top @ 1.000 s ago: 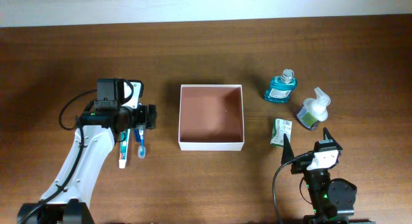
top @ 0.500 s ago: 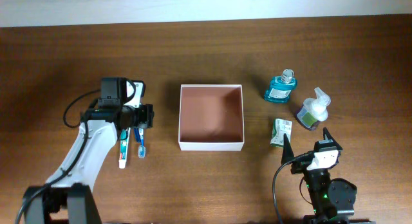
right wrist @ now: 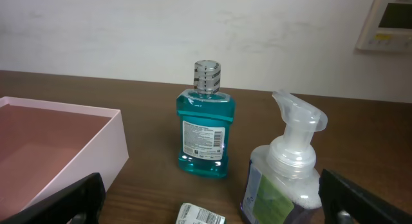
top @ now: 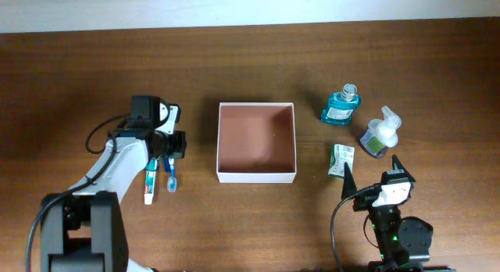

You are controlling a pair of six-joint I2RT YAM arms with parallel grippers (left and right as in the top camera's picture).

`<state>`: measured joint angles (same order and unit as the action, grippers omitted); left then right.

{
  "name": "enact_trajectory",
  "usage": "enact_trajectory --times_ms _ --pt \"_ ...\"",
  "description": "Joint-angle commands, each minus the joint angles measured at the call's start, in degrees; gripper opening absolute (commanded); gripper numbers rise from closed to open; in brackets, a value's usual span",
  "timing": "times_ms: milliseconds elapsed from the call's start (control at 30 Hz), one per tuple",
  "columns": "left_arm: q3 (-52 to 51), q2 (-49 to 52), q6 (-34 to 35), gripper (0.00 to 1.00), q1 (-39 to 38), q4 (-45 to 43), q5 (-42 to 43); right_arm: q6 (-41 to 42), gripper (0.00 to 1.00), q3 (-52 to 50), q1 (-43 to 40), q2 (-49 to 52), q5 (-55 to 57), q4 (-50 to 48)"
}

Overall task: Pack container
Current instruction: 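Move the left gripper over the blue Colgate toothbrush, then lower the left gripper and close it on the toothbrush handle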

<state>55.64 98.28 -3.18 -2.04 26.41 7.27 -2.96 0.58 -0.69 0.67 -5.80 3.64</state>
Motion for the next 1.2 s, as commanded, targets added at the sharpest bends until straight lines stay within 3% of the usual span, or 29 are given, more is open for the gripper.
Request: enact_trajectory --times_ms 0,167,433,1000,1167 --pt "0.9 1.9 0.7 0.48 0.3 -0.3 -0.3 0.3 0.98 -0.3 0.3 -0.5 0.3 0.3" --pt "0.9 2.3 5.4 0.49 0.3 -0.3 -5.0 0.3 0.99 -0.3 0.3 -0.5 0.3 0.3" --pt "0.8 2.5 7.6 0.49 0.3 -0.3 -4.9 0.3 0.99 -0.3 0.3 -0.5 0.3 0.3" --pt "0.8 5.4 7.7 0.48 0.3 -1.2 -4.0 0.3 0.98 -0.3 0.3 -0.5 0.3 0.3" --pt "0.8 5.4 7.7 0.44 0.3 -1.5 -3.0 0.3 0.99 -0.3 0.3 -0.5 0.3 0.3"
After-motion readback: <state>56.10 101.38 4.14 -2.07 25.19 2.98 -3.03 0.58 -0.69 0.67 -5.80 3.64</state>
